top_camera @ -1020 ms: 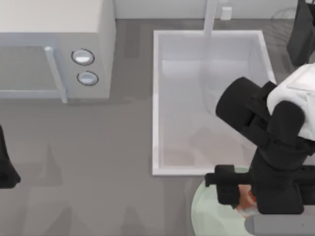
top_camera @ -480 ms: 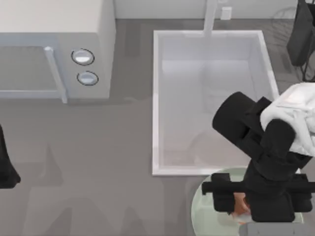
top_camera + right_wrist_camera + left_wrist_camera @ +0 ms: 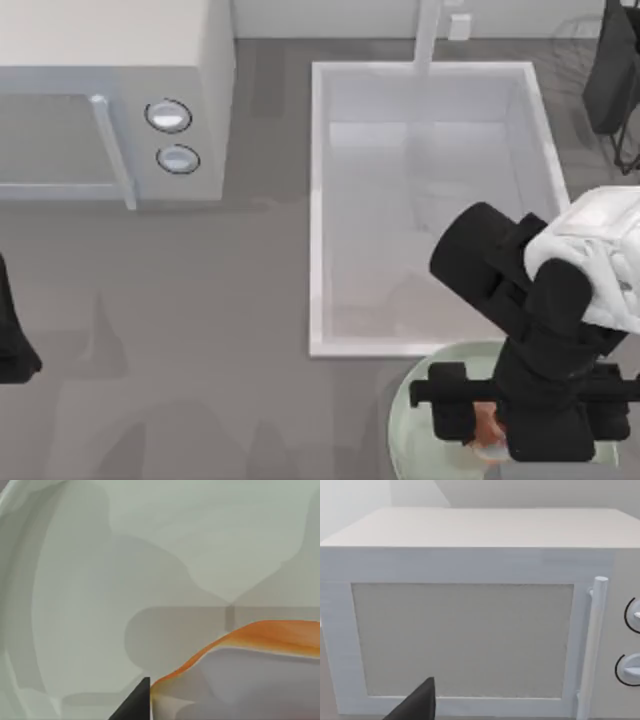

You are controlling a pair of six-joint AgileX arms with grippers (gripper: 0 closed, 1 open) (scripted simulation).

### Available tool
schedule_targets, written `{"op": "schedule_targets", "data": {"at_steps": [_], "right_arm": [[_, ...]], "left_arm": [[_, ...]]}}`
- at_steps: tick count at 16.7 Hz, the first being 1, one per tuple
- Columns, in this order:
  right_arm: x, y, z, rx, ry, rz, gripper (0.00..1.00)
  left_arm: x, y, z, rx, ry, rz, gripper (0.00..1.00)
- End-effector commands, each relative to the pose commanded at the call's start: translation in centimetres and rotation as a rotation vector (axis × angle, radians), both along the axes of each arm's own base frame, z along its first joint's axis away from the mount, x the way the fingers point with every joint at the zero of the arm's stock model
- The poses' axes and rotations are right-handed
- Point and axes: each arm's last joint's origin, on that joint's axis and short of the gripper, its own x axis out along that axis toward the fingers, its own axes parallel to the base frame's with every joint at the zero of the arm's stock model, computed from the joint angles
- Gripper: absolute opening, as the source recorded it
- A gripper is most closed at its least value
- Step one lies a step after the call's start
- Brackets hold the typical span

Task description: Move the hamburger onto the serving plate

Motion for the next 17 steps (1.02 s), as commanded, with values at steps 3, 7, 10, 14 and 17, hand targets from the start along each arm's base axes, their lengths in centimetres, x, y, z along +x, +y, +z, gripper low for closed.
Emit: {"op": "schedule_targets", "data": {"at_steps": [3, 7, 10, 14, 17], "right_arm": [[0.0, 0.0, 0.0, 0.0, 0.0, 0.0, 0.38], [0.0, 0.0, 0.0, 0.0, 0.0, 0.0, 0.68], [0.0, 0.0, 0.0, 0.0, 0.0, 0.0, 0.9], [0.0, 0.0, 0.0, 0.0, 0.0, 0.0, 1.0], [0.0, 0.0, 0.0, 0.0, 0.0, 0.0, 1.0]], "left_arm": [[0.0, 0.0, 0.0, 0.0, 0.0, 0.0, 1.0], [0.0, 0.0, 0.0, 0.0, 0.0, 0.0, 1.0], [0.0, 0.0, 0.0, 0.0, 0.0, 0.0, 1.0], [0.0, 0.0, 0.0, 0.0, 0.0, 0.0, 1.0], [0.0, 0.0, 0.0, 0.0, 0.0, 0.0, 1.0]]}}
